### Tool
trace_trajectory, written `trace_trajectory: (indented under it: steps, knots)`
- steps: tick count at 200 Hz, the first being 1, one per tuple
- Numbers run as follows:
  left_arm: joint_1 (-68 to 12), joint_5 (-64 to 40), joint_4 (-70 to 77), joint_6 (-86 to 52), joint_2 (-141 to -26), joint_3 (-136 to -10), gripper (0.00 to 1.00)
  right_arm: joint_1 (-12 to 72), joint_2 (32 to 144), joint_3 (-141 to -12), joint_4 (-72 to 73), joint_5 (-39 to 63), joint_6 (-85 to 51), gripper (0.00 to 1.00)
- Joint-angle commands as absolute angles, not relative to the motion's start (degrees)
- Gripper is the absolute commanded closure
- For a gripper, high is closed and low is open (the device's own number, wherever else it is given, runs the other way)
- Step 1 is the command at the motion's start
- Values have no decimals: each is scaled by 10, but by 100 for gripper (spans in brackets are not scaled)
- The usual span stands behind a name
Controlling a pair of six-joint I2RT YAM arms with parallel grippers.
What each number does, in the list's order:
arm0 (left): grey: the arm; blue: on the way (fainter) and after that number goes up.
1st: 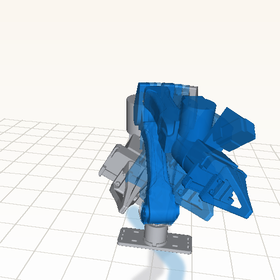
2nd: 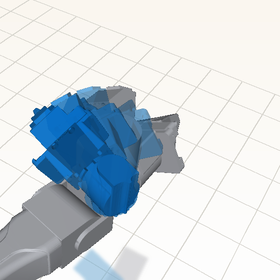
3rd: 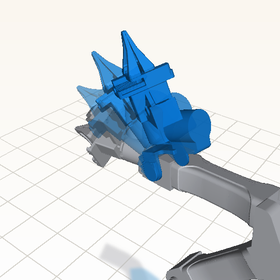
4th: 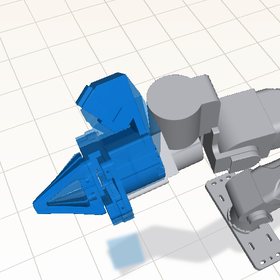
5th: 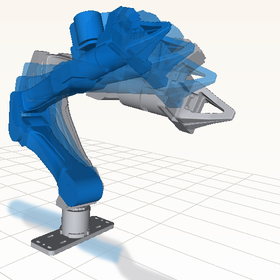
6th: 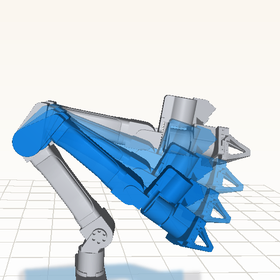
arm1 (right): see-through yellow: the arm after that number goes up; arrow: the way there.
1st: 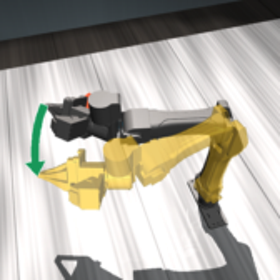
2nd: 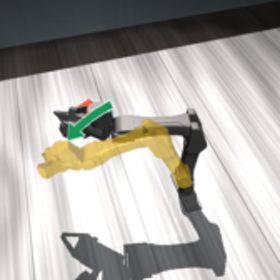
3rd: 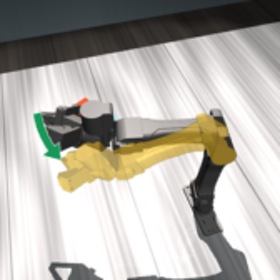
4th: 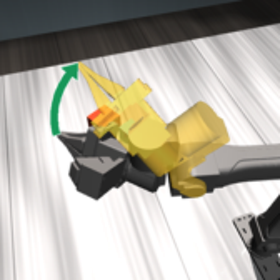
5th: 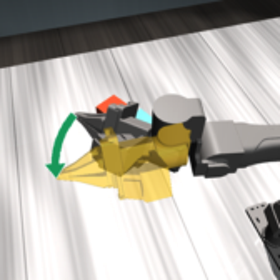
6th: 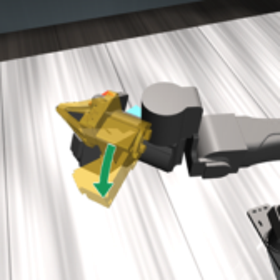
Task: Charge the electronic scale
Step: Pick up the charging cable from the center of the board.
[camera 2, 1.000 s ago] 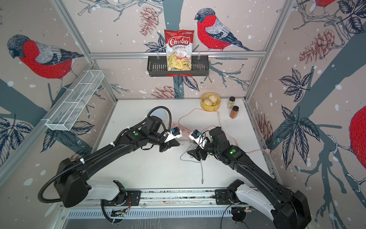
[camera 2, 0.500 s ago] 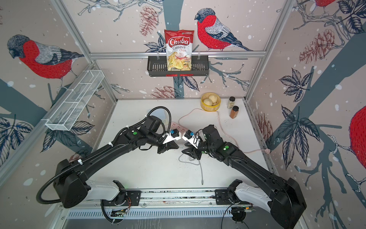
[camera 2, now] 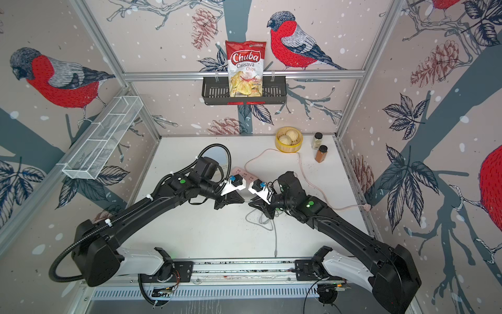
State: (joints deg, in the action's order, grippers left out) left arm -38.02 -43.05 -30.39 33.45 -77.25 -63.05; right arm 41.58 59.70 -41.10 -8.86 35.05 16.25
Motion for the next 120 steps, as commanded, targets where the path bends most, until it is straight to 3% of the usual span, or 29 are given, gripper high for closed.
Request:
trace_trajectory:
  steps: [1, 26, 80, 120]
  knots:
    - [-377, -445, -312, 349, -776, -632, 100, 416, 589, -408, -57, 360, 151, 65]
    - [-377, -449, -311, 349, -778, -633, 100, 416, 582, -405, -47, 366, 145, 64]
    - [-376, -456, -310, 346, -775, -635, 100, 415, 595, -407, -46, 376, 146, 79]
    - [-376, -459, -309, 345, -770, -635, 100, 417, 603, -408, -51, 376, 151, 73]
